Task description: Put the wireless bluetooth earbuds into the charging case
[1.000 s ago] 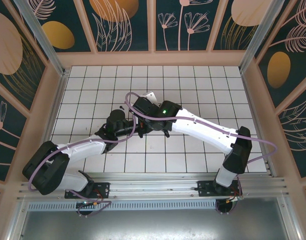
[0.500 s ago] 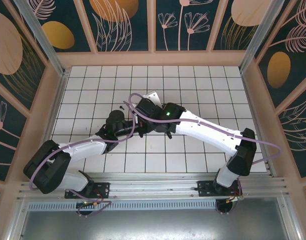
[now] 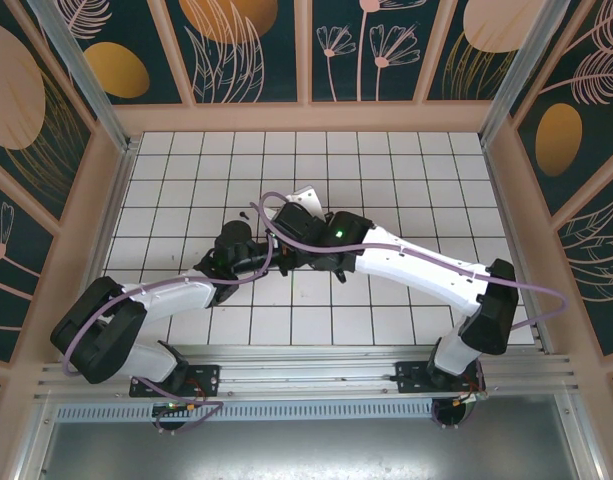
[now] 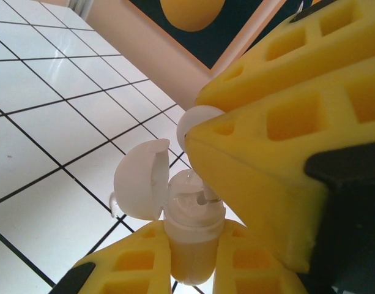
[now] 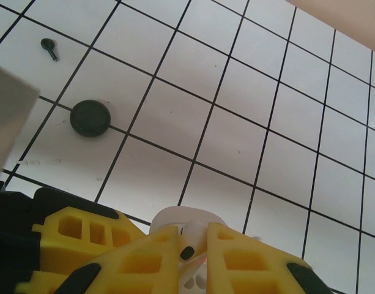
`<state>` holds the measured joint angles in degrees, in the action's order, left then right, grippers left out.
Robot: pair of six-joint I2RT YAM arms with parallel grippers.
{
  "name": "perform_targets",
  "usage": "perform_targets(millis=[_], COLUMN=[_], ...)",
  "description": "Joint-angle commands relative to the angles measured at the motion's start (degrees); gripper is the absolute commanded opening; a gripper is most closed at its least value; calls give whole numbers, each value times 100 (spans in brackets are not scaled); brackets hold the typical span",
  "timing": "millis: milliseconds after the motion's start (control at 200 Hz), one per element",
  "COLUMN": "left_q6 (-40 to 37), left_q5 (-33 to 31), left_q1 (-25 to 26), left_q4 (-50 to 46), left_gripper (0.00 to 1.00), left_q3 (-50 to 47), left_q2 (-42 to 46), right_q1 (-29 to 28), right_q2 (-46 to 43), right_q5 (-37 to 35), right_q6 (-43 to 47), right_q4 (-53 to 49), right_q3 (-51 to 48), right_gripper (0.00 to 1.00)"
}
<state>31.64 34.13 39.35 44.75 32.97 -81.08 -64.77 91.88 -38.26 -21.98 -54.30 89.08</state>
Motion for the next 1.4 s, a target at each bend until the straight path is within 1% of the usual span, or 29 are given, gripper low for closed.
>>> perform_targets(millis=[0, 130, 190, 305, 490, 576, 656, 821, 906, 991, 1086, 1226, 1356, 1396], left_q6=[228, 206, 132, -76, -344, -402, -438, -627, -738, -856, -940, -962, -949, -945], left_q5=[-73, -61, -112, -376, -951, -1173, -1532, -2501, -3061, -3395, -3546, -3659, -3677, -3677], left_q1=[-27, -25, -28, -25, -34, -37, -34, -38, -42, -39, -45, -38, -49, -41], left_q4=[990, 931, 801, 248, -786, -1023, -1407, -2392, -2877, -3232, -3429, -3517, -3531, -3527], left_gripper=[0, 0, 0, 0, 0, 0, 0, 0, 0, 0, 0, 0, 0, 0], left_q3=[192, 177, 153, 143, 59, -67, -136, -139, -141, -166, -248, -417, -526, -546], left_q2=[44, 13, 37, 107, 218, 268, 353, 708, 1002, 1297, 1600, 1935, 2100, 2122], right_q1=[-177, -79, 59, 554, 1700, 2058, 2213, 2139, 2008, 1857, 1691, 1540, 1503, 1503], right_q2=[-41, -207, -387, -833, -1454, -1575, -1506, -752, -235, 295, 800, 1298, 1494, 1501], right_q5=[175, 117, 267, 1022, 2441, 2849, 3118, 3307, 3230, 3126, 3053, 2933, 3002, 3037], right_q6=[-18, -122, -200, -386, -754, -825, -819, -825, -843, -832, -736, -586, -462, -448], right_q4=[-250, -61, 120, 496, 882, 971, 1031, 1310, 1574, 1753, 1935, 1996, 2127, 2194], right_q3=[-283, -312, -353, -561, -1279, -1581, -1844, -2279, -2450, -2476, -2450, -2396, -2467, -2512], right_gripper=[14, 13, 14, 14, 15, 15, 16, 16, 17, 17, 17, 19, 21, 23])
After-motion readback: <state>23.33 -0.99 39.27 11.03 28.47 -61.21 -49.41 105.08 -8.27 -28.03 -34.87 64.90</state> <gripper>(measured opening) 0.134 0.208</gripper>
